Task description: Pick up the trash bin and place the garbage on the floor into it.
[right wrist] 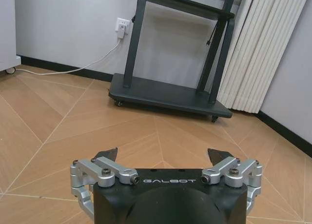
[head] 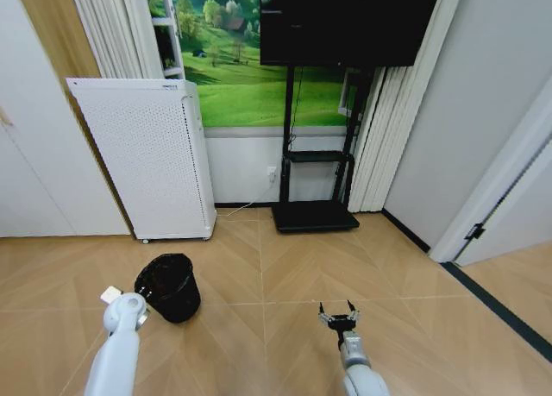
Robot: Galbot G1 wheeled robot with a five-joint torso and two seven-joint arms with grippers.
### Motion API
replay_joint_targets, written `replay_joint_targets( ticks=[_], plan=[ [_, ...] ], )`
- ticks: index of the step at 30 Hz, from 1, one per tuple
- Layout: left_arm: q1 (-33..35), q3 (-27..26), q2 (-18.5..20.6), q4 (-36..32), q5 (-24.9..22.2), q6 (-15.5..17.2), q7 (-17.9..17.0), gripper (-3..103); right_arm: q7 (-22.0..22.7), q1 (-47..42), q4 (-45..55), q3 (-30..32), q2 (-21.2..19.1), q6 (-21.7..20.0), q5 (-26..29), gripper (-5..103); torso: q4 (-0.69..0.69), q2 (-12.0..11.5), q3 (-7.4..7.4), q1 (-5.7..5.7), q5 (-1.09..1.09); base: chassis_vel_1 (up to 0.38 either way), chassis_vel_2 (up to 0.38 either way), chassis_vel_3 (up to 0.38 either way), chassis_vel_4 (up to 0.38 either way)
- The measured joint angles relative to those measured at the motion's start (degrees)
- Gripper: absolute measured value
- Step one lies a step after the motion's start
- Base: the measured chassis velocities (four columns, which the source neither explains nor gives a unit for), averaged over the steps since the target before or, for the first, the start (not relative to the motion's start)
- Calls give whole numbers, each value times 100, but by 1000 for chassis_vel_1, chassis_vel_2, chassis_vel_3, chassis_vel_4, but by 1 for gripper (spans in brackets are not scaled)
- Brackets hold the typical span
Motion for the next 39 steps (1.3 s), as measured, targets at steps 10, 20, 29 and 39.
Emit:
replay_joint_targets(
  ticks=[10, 20, 29, 39],
  plan=[
    [-13, 28, 14, 71, 1, 12, 107, 4, 81, 2, -54, -3, 86, 19, -110, 100, -1, 0, 1, 0, 0, -44, 48, 43, -45],
    [-269, 37, -118, 737, 283, 13, 253, 4, 157, -16, -163, 10, 91, 209, -120, 100, -1, 0, 0, 1, 0, 0, 0, 0, 0],
    [-354, 61, -155, 889, 509, -48, 348, 7, 158, 38, -212, -5, 93, 280, -91, 100, -1, 0, 0, 0, 1, 0, 0, 0, 0],
    [-379, 87, -115, 926, 926, -301, 867, 50, 157, 33, -270, -17, 143, 390, -110, 100, 0, 0, 0, 0, 1, 0, 0, 0, 0]
  ],
)
